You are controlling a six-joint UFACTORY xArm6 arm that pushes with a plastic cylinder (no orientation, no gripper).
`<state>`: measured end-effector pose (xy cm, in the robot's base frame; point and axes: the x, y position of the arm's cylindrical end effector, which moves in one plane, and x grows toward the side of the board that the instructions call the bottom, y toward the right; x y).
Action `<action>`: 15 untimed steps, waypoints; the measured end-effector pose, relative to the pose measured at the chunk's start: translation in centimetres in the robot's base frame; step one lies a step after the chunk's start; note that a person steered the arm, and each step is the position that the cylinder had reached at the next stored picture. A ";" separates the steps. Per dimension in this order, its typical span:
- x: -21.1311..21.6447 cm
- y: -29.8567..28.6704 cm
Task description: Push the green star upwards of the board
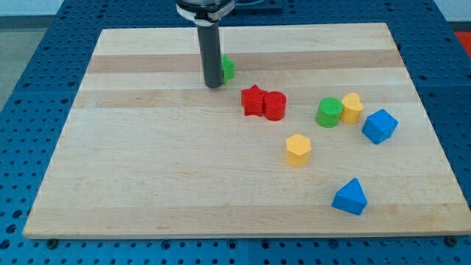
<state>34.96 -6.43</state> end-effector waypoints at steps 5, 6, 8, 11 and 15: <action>-4.2 1.4; -4.2 2.9; -4.2 5.2; -4.2 8.5; -10.7 9.9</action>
<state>24.29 3.47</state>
